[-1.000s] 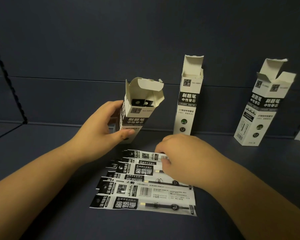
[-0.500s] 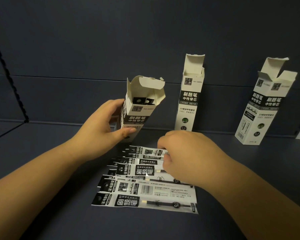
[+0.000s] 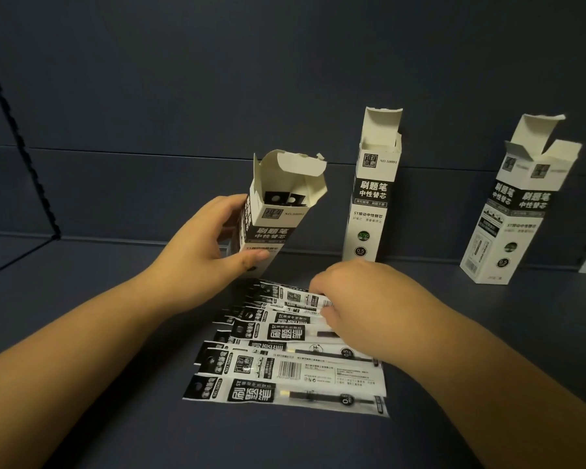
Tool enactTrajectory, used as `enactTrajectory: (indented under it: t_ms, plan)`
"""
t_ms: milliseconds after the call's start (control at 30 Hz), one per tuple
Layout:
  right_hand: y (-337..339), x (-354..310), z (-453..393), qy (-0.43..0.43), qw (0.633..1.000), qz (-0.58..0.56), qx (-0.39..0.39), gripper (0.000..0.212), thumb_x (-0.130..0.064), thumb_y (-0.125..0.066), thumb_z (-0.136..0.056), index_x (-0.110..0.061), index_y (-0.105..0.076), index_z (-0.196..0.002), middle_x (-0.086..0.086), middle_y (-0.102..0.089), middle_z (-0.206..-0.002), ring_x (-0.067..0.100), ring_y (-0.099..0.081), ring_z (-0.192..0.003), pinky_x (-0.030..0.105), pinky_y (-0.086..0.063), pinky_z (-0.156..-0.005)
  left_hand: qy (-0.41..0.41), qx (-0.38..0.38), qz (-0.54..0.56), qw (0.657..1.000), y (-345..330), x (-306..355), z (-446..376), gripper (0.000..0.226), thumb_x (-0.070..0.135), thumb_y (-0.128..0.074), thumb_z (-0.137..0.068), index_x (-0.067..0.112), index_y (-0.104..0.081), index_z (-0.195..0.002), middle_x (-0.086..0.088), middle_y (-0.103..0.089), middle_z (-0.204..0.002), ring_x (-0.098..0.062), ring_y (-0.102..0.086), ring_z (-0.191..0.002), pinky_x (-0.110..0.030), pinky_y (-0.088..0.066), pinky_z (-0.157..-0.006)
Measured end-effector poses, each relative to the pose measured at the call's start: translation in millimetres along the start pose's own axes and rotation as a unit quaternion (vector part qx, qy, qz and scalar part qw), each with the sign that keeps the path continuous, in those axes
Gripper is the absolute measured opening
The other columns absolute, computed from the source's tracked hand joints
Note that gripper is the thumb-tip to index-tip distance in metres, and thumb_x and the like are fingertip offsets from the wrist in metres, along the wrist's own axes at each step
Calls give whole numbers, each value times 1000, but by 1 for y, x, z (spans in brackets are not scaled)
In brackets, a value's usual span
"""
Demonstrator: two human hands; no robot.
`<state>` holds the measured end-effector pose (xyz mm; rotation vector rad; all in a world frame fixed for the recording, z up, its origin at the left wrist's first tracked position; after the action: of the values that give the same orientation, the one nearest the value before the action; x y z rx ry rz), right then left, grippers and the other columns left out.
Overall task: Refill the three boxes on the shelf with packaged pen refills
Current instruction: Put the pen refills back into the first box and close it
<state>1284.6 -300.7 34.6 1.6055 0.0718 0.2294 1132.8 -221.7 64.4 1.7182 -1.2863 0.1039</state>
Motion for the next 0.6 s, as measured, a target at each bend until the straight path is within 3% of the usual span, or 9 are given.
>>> enactTrajectory:
  t_ms: [100,233,400,500,600]
  plan:
    - [1,2,0,-8,1000,-3,2,12,-14,-52,-100,-24,-53,-93,-1,-62,-101,24,-63,-93,34,-49,-71,-3,0,1,1000,0,0,0,63,33,-74,-82,47,-40,-133,21,-56,-131,-1,-55,-123,-33,-49,-104]
    - [6,3,2,4,1000,3,19,20,-15,-50,-101,-23,-65,-111,-3,-59,-108,22,-62,-99,34,-53,-82,-3,-2,3,1000,0,1,0,63,34,-73,-82,46,-40,-134,19,-56,-131,0,-55,-123,-31,-49,-104]
    - [20,12,8,13,994,-105,32,21,-28,-57,-100,-36,-70,-114,-15,-65,-106,11,-61,-98,35,-55,-87,0,1,-3,1000,1,3,0,63,33,-73,-82,48,-38,-132,23,-54,-129,4,-54,-121,-23,-47,-101]
    - [28,16,10,26,987,-149,44,19,-34,-63,-98,-38,-71,-115,-21,-64,-105,2,-59,-98,28,-52,-89,2,0,0,1000,0,2,0,63,36,-72,-80,48,-38,-133,22,-55,-130,3,-54,-121,-24,-46,-102]
    - [42,22,14,35,973,-215,80,13,-35,-69,-94,-39,-73,-104,-26,-64,-93,-8,-59,-89,13,-47,-75,0,7,13,1000,2,0,0,65,29,-74,-82,46,-40,-134,18,-56,-133,2,-55,-123,-27,-47,-105]
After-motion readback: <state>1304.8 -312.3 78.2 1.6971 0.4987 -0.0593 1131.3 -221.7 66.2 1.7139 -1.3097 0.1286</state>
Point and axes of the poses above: each hand's wrist, its own z-axis away from the middle knuckle, its own y-axis out of the back of the hand, x = y × z, the point moved 9 cm from there along -z, towards the middle knuckle
